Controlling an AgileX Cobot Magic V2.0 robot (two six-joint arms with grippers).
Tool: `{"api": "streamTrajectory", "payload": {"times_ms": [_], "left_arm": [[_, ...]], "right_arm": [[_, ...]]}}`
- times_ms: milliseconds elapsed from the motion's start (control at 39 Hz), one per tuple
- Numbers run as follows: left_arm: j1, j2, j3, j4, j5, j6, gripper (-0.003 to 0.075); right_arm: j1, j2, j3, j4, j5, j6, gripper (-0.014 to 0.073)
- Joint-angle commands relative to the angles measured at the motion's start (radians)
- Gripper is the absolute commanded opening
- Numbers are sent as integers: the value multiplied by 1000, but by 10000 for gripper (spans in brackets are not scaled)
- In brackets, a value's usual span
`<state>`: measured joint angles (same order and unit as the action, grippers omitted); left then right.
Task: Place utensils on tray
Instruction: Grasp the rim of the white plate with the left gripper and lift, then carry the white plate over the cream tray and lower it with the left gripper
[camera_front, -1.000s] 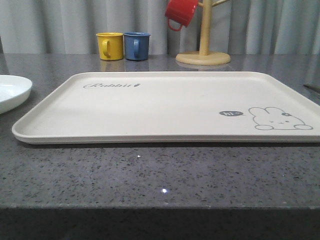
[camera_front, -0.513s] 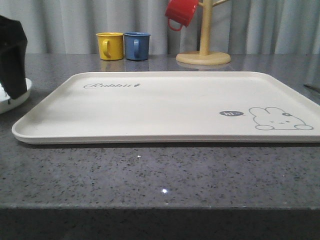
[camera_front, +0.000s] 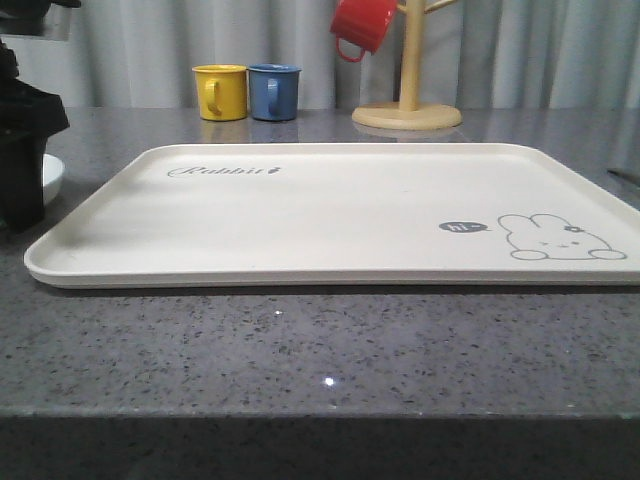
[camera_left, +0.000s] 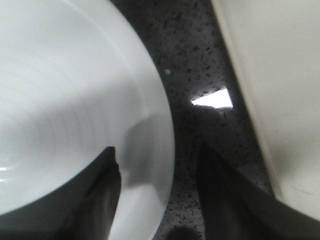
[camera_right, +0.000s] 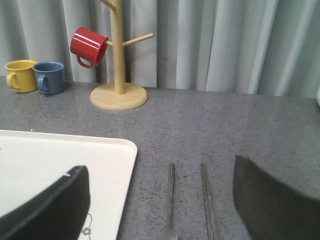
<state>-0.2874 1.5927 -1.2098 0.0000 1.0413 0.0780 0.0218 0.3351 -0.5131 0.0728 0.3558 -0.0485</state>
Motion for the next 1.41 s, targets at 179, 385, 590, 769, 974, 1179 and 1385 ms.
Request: {"api": "streamTrajectory", "payload": {"times_ms": [179, 385, 590, 769, 974, 1179, 1385], "left_arm": [[-7, -35, -32, -6, 4, 35, 79], [-7, -35, -32, -6, 4, 52, -19], [-8, -44, -138, 0, 87, 106, -18], [-36, -44, -344, -10, 218, 106, -18], [-212, -22, -472, -23, 218, 102, -18], [-419, 91, -509, 0, 218, 87, -18], [-523, 196, -543, 120, 218, 41, -18]], "right_arm": [[0, 16, -37, 3, -78, -5, 610], [0, 16, -37, 3, -78, -5, 610], [0, 16, -37, 3, -78, -5, 610], [0, 16, -37, 3, -78, -5, 610], [0, 16, -37, 3, -77, -5, 610], [0, 16, -37, 3, -77, -5, 610], [0, 16, -37, 3, -77, -5, 610]]}}
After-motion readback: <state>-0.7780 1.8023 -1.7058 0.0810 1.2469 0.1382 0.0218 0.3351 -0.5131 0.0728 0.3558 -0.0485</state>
